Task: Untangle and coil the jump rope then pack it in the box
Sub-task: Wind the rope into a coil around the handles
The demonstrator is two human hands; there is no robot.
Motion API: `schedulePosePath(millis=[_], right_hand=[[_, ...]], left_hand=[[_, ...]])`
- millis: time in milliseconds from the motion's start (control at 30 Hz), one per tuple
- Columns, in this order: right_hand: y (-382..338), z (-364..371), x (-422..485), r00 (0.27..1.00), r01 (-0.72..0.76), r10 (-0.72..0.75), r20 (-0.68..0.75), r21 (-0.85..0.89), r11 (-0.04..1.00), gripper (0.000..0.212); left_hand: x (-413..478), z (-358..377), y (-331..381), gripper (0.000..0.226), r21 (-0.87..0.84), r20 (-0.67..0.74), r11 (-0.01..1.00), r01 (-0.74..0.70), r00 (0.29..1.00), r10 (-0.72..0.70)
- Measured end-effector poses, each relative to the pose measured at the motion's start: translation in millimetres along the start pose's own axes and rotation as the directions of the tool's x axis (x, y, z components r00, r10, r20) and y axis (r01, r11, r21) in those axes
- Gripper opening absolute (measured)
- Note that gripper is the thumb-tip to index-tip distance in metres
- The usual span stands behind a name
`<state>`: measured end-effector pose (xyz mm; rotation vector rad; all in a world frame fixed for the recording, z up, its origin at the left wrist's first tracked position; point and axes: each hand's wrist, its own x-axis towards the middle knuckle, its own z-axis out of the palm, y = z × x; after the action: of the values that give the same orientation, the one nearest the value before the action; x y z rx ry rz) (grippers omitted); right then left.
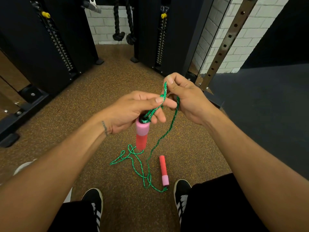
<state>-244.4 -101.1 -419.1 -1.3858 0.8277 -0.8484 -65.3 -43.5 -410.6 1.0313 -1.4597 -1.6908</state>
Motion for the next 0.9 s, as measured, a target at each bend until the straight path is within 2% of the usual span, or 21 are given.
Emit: schedulePosePath(millis=[67, 167, 300, 500, 667, 900], right_hand=[[1, -2, 1, 0.999, -0.047, 0.046, -0.011, -0.033, 0.998, 0.025], [8, -8, 3, 0.989, -0.147, 0.150, 0.006, -0.171, 0.974, 0.026], [17, 1, 0, 0.970, -0.186, 0.227, 0.089, -0.334, 0.924, 0.029], [8, 19, -4, 0.967, -0.094, 0.184, 0.177, -0.423, 0.901, 0.027], [2, 18, -13, 0.955, 0.040, 0.112, 0.276, -0.491, 0.870, 0.023], [2, 16, -13, 0.947, 0.047, 0.119, 0.297, -0.497, 0.866, 0.021]], left_hand=[[0, 2, 3, 0.035, -0.090, -0.039, 0.995, -0.040, 0.999, 0.036], [1, 0, 7, 0.031, -0.272, -0.160, 0.952, -0.140, 0.982, 0.098], [3, -7, 8, 0.032, -0.350, -0.293, 0.901, -0.256, 0.944, 0.154], [8, -6, 3, 0.035, -0.212, -0.455, 0.948, -0.239, 0.882, 0.121], [9, -14, -4, 0.036, 0.020, -0.423, 0.992, -0.121, 0.898, 0.118], [9, -22, -3, 0.028, 0.001, -0.494, 0.997, -0.083, 0.867, 0.073]])
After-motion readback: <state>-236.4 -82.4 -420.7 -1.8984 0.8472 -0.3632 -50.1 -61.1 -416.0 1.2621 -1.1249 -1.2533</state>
